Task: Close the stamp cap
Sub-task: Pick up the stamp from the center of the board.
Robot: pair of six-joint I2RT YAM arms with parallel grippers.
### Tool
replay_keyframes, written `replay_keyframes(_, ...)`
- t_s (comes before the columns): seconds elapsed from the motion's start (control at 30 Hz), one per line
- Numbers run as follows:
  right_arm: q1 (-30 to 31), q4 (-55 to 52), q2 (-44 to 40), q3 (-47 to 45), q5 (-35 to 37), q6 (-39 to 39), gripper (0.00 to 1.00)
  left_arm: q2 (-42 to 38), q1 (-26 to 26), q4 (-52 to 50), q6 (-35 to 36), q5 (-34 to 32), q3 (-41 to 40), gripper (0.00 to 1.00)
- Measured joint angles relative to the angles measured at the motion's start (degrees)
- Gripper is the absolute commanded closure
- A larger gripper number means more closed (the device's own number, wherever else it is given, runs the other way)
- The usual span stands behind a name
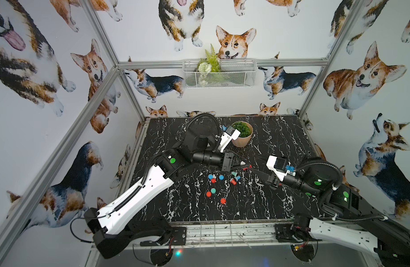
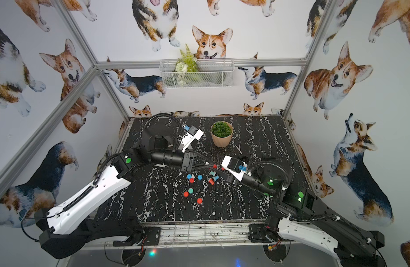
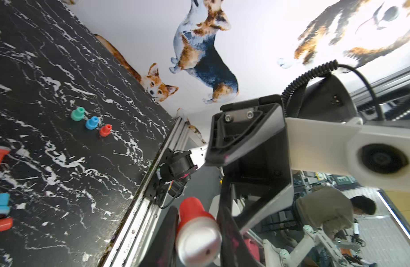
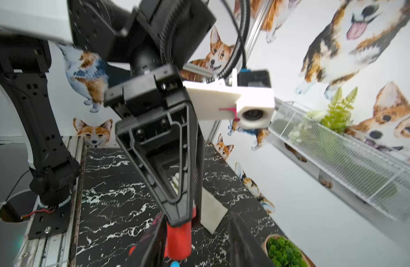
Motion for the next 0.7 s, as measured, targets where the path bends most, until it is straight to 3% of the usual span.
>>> replay_keyframes(0.27, 0.0, 8.9, 0.2, 0.3, -7.3, -1.9, 0.60, -1.0, 0.4, 11.5, -8.1, 6.0, -1.5, 0.94)
replay_keyframes(0.7, 0.0, 14.4, 0.0, -3.4, -8.3, -2.5, 0.60, -1.5, 1.4, 23.2, -16.2, 8.5, -4.1, 0.96)
